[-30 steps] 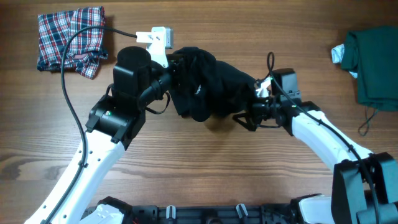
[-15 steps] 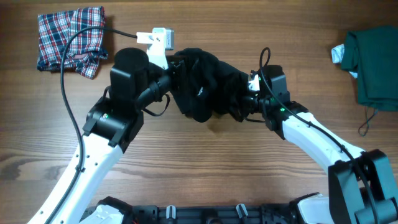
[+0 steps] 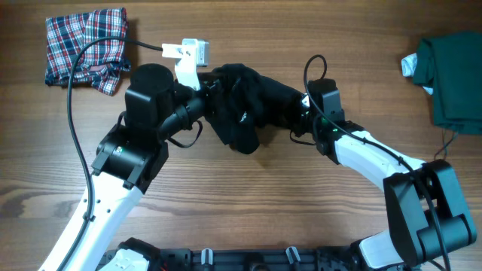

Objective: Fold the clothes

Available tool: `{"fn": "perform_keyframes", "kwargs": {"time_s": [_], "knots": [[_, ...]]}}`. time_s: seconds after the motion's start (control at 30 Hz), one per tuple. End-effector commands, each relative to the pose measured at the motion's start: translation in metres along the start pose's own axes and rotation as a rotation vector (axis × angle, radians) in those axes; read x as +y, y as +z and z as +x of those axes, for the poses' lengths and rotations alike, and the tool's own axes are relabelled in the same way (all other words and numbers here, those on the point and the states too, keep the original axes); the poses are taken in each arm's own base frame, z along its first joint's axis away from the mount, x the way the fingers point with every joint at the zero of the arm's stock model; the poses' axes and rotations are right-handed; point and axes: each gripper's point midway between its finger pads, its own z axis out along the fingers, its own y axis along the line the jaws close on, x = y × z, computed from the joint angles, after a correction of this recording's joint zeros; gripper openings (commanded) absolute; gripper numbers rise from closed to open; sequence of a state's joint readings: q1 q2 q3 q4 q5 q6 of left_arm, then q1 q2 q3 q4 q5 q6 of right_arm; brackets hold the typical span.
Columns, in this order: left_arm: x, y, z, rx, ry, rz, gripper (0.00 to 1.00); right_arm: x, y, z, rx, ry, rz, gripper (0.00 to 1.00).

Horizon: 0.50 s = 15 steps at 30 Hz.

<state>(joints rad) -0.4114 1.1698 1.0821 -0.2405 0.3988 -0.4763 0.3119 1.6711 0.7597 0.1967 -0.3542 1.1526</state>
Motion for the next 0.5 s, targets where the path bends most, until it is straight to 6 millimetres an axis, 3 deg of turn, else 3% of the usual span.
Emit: {"fn": "perform_keyframes", "kwargs": {"time_s": [0.0,0.1,0.13,0.17,0.2,0.3,0.37,0.47], "knots": [[-0.016,-0.009,-0.009,-0.023,0.021,0.044,0.08,0.002,-0.006,-0.028,-0.087,-0.073,0.005,0.04],[-0.016,-0.01,-0.01,-0.024,0.023,0.044,0.09,0.002,-0.01,-0.036,-0.097,-0.08,-0.003,0.04],[-0.016,-0.009,-0.01,-0.024,0.031,0.044,0.1,0.001,-0.01,-0.035,-0.093,-0.09,-0.001,0.18],[-0.016,-0.009,-0.009,-0.023,0.047,0.042,0.11,0.0,-0.01,-0.035,-0.087,-0.11,0.003,0.51],[-0.015,-0.009,-0.009,-0.022,0.046,0.042,0.12,-0.001,-0.01,-0.033,-0.079,-0.129,0.005,1.0],[-0.015,-0.009,-0.009,-0.022,0.046,0.041,0.11,0.005,-0.01,-0.03,-0.058,-0.152,-0.023,1.0],[-0.015,-0.009,-0.008,-0.02,0.045,0.04,0.11,0.024,-0.012,-0.026,-0.034,-0.268,-0.107,1.0],[-0.013,-0.009,-0.006,-0.009,0.039,0.033,0.11,0.026,-0.014,-0.022,0.008,-0.424,-0.124,1.0]]}}
